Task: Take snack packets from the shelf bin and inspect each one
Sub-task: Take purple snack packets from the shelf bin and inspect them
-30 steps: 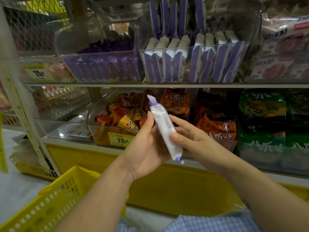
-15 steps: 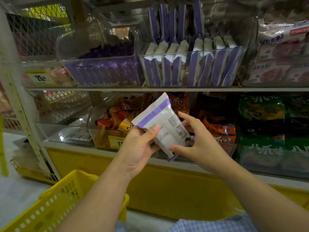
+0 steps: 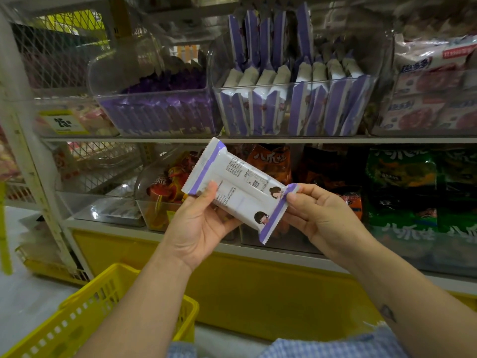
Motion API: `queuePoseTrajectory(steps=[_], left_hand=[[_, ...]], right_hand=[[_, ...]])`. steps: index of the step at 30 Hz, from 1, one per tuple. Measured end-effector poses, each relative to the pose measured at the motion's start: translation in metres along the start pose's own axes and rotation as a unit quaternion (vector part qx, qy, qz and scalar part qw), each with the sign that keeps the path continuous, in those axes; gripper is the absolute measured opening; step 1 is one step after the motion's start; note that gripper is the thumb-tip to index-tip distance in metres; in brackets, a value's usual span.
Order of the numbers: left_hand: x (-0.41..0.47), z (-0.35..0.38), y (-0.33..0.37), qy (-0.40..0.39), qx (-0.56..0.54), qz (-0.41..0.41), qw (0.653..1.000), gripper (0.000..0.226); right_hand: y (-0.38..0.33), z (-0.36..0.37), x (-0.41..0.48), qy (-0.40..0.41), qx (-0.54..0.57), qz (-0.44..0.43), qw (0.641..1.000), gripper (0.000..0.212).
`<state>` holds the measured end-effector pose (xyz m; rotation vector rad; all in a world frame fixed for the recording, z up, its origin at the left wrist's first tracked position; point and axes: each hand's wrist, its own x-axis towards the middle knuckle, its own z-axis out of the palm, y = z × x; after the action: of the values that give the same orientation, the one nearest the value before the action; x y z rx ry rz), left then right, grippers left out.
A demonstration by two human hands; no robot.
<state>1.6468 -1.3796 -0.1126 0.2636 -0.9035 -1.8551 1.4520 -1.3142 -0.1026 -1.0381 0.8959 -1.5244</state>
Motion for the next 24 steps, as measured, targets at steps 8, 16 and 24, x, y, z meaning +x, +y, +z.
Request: queuePoseTrajectory(steps=[8,16,24], left_hand=[[0.001,-0.002,-0.001,0.019,-0.016,-0.017,1.0,0.048],[0.001,0.004,-0.006,0.033,0.025,-0.044,0.998,0.048],[0.005,-0.003,-0.011,0.14,0.099,-0.054,0.984,0.025]], right_hand=[[0.002,0.004,0.001,0.028,0.078,0.033,0.996,0.012],[0.003,0.005,0.004,0.088,0.148,0.131,0.976,0.023],[0.007,0.006,0.006,0.107,-0.058,-0.016,0.992,0.017]])
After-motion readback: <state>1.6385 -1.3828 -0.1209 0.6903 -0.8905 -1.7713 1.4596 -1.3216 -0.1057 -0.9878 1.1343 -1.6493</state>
